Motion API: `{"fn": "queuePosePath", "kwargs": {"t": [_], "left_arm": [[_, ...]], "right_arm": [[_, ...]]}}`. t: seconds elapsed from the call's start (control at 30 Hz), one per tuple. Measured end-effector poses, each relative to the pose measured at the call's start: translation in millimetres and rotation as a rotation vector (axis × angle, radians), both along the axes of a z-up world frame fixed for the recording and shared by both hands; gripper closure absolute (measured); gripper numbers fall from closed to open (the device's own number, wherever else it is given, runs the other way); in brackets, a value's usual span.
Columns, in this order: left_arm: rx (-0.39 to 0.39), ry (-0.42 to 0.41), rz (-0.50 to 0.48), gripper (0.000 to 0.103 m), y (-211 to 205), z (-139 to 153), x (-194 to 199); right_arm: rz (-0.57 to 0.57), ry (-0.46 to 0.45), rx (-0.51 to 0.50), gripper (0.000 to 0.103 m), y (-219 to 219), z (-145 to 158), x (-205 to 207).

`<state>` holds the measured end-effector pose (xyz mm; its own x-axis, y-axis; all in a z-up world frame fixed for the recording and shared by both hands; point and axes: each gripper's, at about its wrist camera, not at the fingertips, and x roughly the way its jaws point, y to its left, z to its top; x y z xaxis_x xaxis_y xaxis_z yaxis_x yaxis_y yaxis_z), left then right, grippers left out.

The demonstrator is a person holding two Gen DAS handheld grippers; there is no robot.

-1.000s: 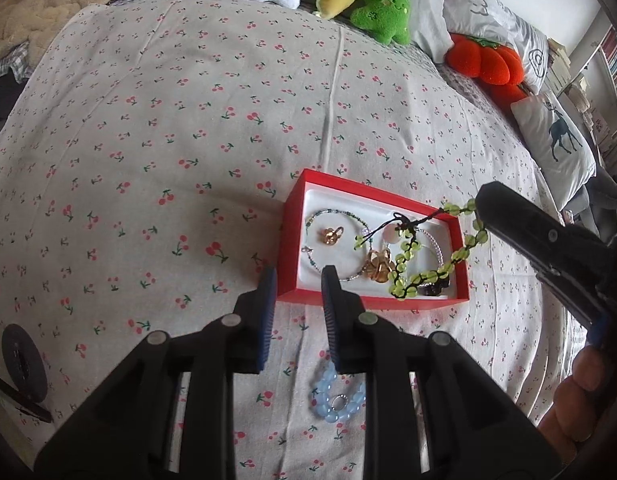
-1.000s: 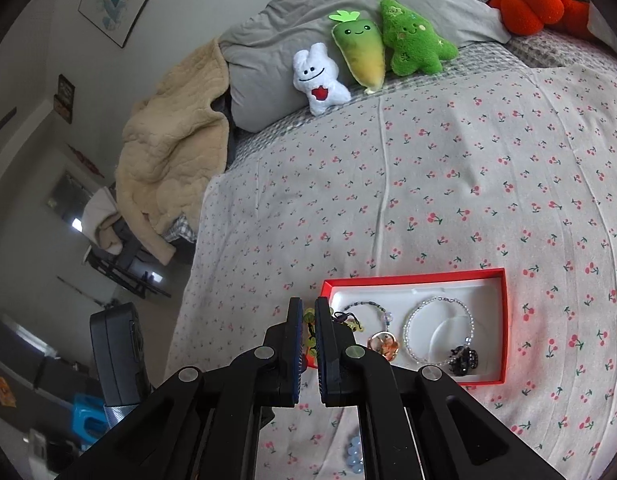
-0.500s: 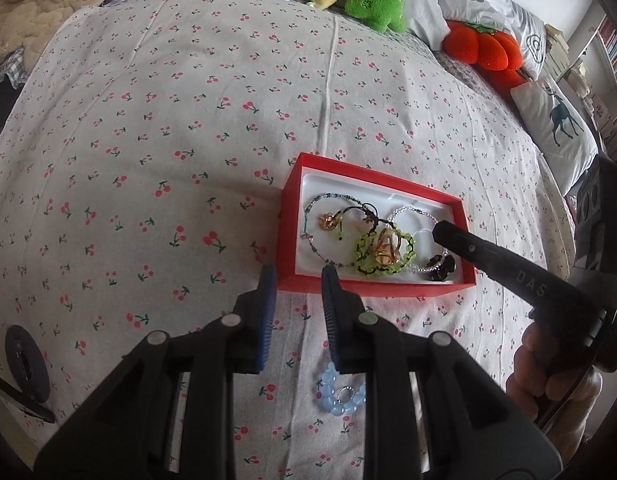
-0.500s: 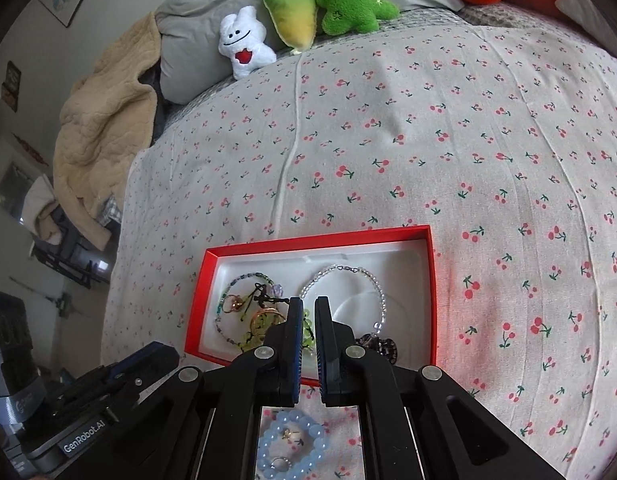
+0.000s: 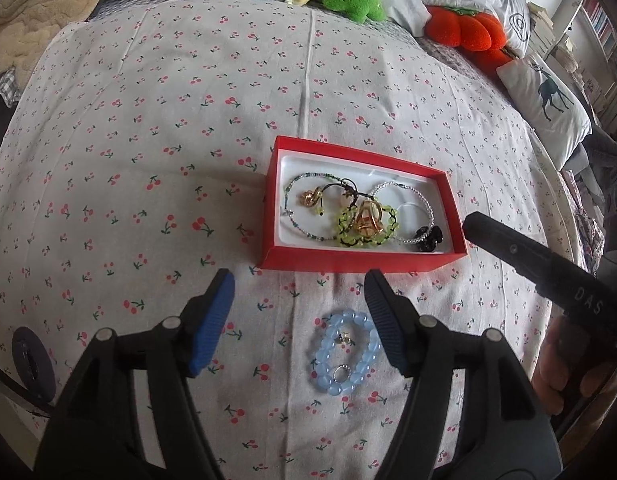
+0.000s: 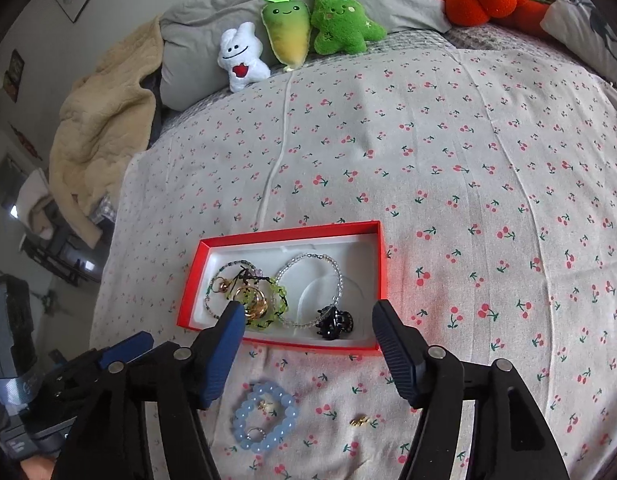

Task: Organize jewelry
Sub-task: 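Close the left tool on the light-blue bead bracelet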

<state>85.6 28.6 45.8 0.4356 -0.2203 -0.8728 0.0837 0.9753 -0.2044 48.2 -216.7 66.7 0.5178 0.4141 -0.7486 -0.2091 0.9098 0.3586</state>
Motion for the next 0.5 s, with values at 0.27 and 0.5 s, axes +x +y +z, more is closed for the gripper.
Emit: {"fn": "queuePosePath", "kwargs": {"t": [0.27,0.5], "left_arm": [[0.023,0.040,-0.042,0.022,5,-8,-22],[0.053,0.081,-0.064,0.019,12,-20,-36]], "right_arm": [[0.035,0.015,-0.075,0.032,-6,1,-34],[0.049,0.029,-0.131,0.022,-12,-7,-50]]}}
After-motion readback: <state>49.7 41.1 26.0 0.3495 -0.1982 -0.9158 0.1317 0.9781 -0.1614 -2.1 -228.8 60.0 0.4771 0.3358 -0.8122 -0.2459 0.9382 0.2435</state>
